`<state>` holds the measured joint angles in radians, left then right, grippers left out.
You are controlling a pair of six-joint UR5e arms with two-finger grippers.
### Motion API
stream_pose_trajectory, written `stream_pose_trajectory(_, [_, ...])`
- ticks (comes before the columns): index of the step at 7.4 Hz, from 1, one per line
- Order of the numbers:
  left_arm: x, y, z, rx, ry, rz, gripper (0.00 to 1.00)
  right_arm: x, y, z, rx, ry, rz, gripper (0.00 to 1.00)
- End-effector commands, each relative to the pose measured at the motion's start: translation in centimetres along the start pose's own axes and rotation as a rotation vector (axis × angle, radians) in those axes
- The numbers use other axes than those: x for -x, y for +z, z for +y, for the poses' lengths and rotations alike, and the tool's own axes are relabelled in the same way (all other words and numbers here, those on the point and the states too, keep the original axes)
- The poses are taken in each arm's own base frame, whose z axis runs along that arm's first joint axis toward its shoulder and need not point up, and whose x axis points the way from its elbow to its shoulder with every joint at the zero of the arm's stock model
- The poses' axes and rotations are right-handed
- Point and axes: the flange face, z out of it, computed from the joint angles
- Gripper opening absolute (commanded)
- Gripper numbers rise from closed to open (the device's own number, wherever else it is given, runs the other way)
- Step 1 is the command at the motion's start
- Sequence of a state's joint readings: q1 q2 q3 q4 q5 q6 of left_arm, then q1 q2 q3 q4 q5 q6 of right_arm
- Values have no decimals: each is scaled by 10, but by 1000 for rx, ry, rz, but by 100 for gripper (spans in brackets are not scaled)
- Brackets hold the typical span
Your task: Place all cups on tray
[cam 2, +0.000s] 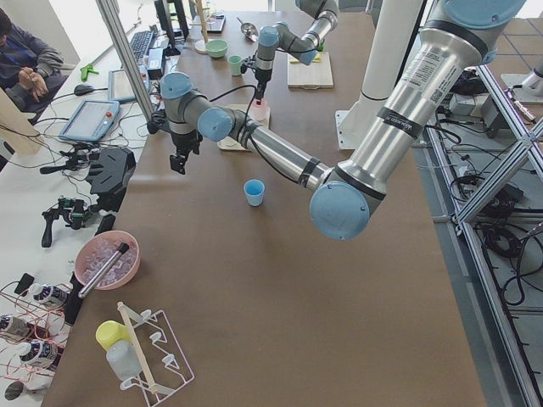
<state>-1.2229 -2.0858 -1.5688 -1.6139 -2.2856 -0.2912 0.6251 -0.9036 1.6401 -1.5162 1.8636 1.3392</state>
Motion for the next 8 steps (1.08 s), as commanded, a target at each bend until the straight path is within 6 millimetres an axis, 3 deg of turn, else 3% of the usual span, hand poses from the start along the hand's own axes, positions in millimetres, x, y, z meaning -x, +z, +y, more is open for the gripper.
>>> stream_pose_trajectory(1, [0, -1, 17, -4, -59, 4, 99, -43, -61, -71, 44, 15, -55, 100])
stream_pose_trajectory(2, [-4, 5, 48, -6, -103, 16, 99, -67, -84, -103, 42, -26, -34, 100])
stream_pose_trajectory(3, [-1, 16, 94, -6, -130, 33, 99, -100, -99, -132, 25, -78, -3, 100])
stream_pose_trajectory(4, [3, 39, 131, -4, -146, 55, 99, -143, -116, -160, 32, -109, -11, 100])
stream_pose_trajectory(5, [-12, 68, 155, 11, -182, 93, 99, -190, -135, -187, 34, -132, -23, 100])
stream_pose_trajectory(7, [-49, 118, 183, -2, -218, 51, 99, -270, -145, -211, 31, -217, -1, 100])
stream_pose_trajectory(8, [-46, 135, 187, 5, -211, 36, 98, -285, -145, -214, 30, -230, 8, 100])
